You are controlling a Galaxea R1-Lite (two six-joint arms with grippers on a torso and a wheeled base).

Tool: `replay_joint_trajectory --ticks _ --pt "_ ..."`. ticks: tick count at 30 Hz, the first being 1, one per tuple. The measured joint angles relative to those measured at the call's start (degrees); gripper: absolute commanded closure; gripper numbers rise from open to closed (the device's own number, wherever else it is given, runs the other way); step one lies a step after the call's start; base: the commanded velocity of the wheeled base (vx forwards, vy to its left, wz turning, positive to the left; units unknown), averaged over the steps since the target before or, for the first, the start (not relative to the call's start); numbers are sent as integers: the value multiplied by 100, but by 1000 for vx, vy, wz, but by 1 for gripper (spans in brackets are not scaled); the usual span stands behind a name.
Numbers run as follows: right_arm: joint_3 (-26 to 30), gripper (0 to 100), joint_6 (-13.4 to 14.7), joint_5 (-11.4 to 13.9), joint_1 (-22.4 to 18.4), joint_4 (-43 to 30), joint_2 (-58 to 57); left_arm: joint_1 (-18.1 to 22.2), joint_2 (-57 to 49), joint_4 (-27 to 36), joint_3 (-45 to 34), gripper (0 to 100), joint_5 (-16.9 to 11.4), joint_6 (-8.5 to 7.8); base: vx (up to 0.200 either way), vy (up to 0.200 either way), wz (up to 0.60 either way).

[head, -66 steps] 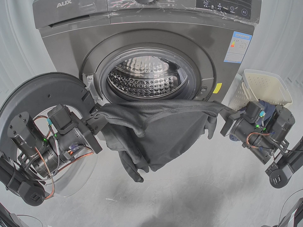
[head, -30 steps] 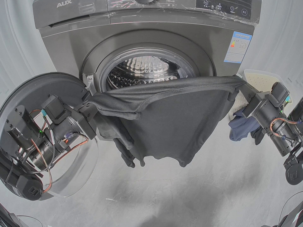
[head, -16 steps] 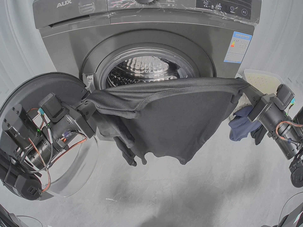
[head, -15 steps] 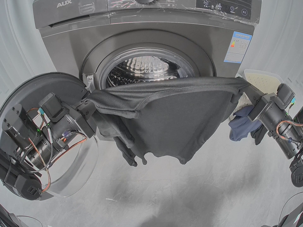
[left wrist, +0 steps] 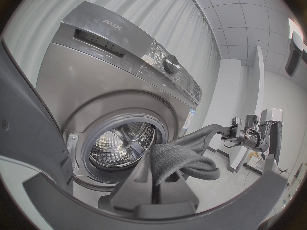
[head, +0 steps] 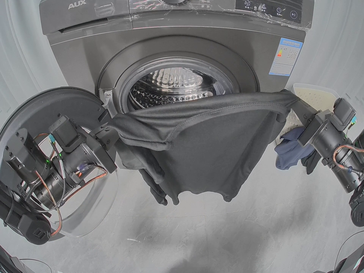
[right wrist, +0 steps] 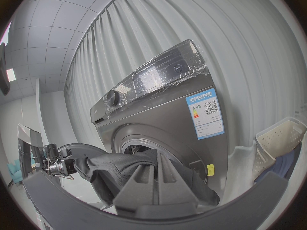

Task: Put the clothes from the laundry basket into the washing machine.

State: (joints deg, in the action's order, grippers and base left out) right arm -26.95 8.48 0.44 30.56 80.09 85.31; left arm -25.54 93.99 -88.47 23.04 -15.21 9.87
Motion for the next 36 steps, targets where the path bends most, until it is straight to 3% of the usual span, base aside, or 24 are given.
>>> replay_joint_trajectory --ticks 5,6,14,19,26,32,36 --pt "227 100 21 0 268 -41 29 -307 50 6 -69 100 22 -112 0 0 0" --pt "279 0 27 -4 339 -45 46 -358 77 9 -69 100 27 -139 0 0 0" --pt "500 0 35 -12 785 -61 518 -703 396 9 450 100 16 -165 0 0 0" --pt "962 0 0 -20 1075 -69 962 -911 540 0 811 100 52 -148 0 0 0" --pt "1480 0 -17 -6 1221 21 1585 -1048 660 1 1358 100 93 -137 0 0 0" --pt "1565 0 -17 -15 1293 78 2031 -1117 706 -2 1548 100 93 -134 0 0 0" --pt "1488 0 -20 -15 1281 544 2313 -1123 702 -5 1568 100 88 -134 0 0 0"
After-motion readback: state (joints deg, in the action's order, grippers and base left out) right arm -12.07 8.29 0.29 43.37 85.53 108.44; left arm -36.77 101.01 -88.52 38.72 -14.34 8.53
